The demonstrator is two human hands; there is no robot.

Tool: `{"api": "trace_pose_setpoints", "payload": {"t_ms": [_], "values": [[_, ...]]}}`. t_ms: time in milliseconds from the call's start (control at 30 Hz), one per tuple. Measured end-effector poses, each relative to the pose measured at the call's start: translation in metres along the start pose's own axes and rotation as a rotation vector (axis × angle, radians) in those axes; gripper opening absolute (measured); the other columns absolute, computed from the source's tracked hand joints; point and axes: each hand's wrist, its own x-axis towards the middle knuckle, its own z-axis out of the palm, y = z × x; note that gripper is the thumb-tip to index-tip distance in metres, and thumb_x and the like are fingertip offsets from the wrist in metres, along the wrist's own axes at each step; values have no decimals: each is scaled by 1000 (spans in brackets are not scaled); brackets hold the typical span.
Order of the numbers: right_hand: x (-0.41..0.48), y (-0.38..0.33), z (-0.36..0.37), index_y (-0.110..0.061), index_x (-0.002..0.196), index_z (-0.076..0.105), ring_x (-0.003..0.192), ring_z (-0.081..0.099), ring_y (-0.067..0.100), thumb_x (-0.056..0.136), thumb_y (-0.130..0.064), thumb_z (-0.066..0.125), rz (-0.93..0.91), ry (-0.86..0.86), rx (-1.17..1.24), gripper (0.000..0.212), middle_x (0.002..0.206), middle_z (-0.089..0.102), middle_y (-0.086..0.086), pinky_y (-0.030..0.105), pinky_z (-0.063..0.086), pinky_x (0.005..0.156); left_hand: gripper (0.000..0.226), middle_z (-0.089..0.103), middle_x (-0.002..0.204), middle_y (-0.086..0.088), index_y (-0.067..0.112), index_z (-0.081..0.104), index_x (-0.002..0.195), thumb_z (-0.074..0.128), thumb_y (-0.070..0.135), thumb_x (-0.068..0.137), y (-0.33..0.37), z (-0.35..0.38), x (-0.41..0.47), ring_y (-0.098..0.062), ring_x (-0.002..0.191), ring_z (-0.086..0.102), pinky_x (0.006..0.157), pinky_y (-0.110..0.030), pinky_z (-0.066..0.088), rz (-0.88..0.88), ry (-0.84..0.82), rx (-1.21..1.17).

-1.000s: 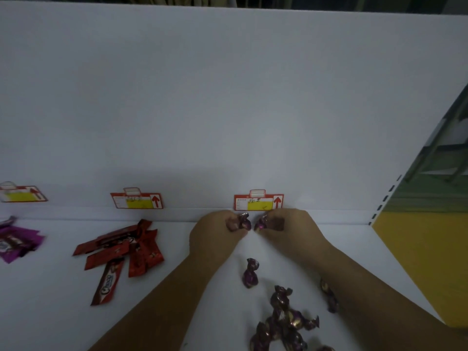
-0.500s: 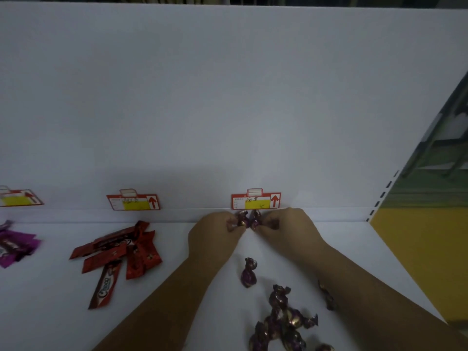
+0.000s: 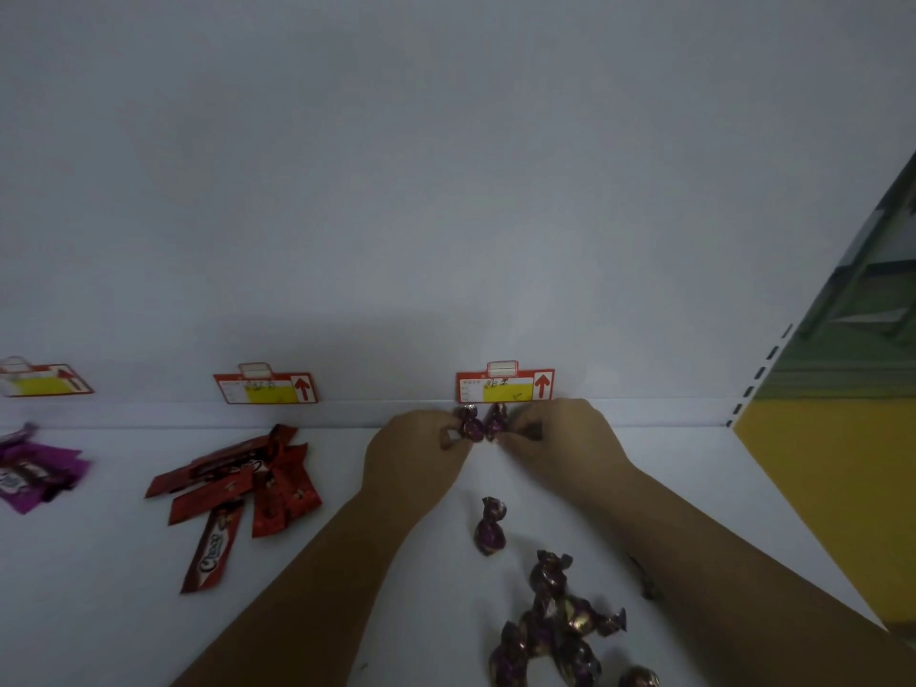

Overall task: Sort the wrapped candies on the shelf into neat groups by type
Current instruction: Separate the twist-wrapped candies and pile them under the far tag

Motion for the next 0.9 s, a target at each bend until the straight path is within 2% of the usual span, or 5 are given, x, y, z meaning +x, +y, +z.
{"api": "trace_pose_setpoints", "payload": {"t_ms": [267,467,700,767,900], "values": [[-1,1,-1,-18,79,73,63,57,12,87,-40,58,-52,-28,18,28,71,67,1,23,45,62,20,45,56,16,23,73,96,66,34,81,2,1,1,1,52,43,50,-11,26,-22,51,19],[-3,6,-26,-1,68,64,50,49,10,91,-29,55,65,-143,205,37,62,61,13,25,47,55,16,53,61,15,24,60,69,75,26,74,2,-8,1,0,58,49,51,-5,34,-83,26,-135],[-29,23,-81,-15,75,70,52,57,1,89,-26,58,138,-233,243,22,66,68,-6,14,42,50,32,67,88,14,34,62,91,76,12,73,31,-61,-2,-6,70,65,58,-16,51,-11,-873,-165],[-46,34,-94,-13,84,70,59,59,7,87,-13,58,142,-301,240,12,77,69,-1,17,44,53,36,65,90,17,33,60,98,79,18,71,35,-58,-12,-6,73,64,63,-16,50,31,-923,-16],[-83,49,-112,-24,95,67,78,63,6,78,9,59,24,-482,206,38,99,65,-9,20,51,67,33,64,89,14,31,61,91,81,35,65,32,-46,-23,-1,68,56,60,-13,38,152,-708,118]]}}
